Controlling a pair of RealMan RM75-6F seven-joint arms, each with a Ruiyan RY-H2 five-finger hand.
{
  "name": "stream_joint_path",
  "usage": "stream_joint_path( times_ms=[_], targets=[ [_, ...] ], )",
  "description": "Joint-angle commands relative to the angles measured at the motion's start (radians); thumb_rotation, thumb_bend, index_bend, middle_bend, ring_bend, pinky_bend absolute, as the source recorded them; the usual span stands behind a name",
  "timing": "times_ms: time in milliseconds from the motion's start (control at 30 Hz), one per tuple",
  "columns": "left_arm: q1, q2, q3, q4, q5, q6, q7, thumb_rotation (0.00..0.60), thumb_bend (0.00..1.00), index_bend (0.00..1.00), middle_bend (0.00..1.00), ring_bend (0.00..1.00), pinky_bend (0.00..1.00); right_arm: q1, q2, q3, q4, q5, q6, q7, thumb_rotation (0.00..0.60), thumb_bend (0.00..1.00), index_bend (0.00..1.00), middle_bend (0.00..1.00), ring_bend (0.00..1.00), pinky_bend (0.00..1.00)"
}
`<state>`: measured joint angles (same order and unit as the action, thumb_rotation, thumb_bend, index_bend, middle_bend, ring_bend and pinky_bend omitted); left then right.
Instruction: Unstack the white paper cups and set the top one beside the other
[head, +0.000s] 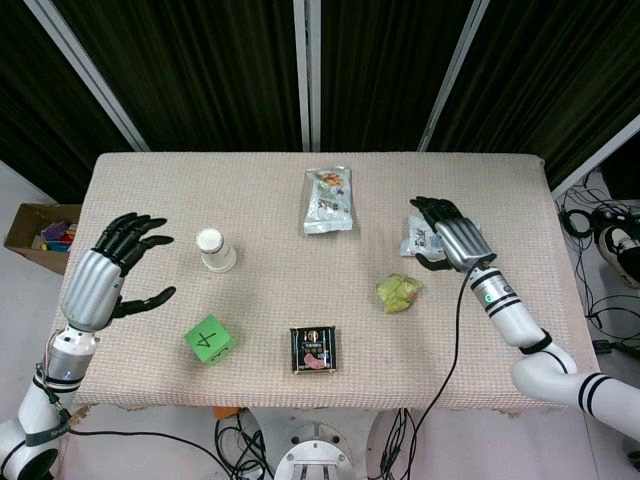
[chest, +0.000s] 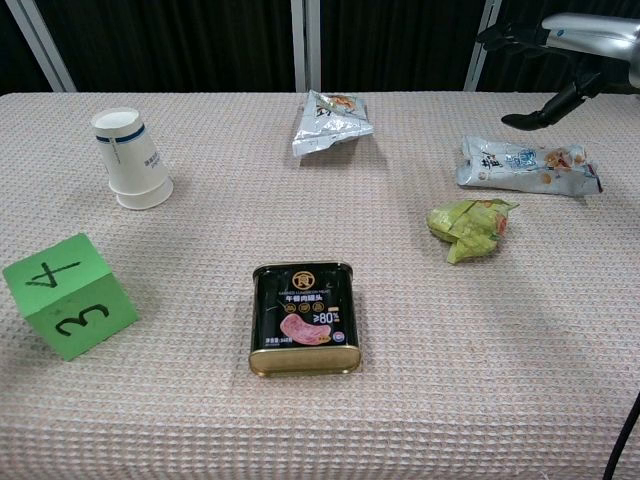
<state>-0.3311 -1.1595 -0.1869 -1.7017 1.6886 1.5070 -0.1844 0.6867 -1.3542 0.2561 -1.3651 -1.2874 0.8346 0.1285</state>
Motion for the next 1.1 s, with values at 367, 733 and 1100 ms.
stream_joint_path(
  times_ms=[367,733,1100],
  targets=[
    [-0.045,0.017,-0.003,0.024,-0.130,-0.129,0.035,0.600,0.17,0.28,0.18,0.13,0.13,-0.069,0.098,-0.038,-0.079,-0.045,0.109,0.032,0.600,0.27,0.06,0.06,0.00,0.00],
    [-0.204,0.053,-0.054,0.053,-0.393,-0.479,0.094,0.600,0.17,0.28,0.18,0.13,0.13,-0.326,0.349,-0.131,-0.294,-0.219,0.476,0.087,0.600,0.27,0.06,0.06,0.00,0.00],
    [-0.377,0.047,-0.059,0.103,-0.612,-0.782,0.167,0.600,0.22,0.27,0.17,0.12,0.13,-0.405,0.349,-0.197,-0.314,-0.293,0.552,0.027,0.600,0.27,0.06,0.06,0.00,0.00]
  ],
)
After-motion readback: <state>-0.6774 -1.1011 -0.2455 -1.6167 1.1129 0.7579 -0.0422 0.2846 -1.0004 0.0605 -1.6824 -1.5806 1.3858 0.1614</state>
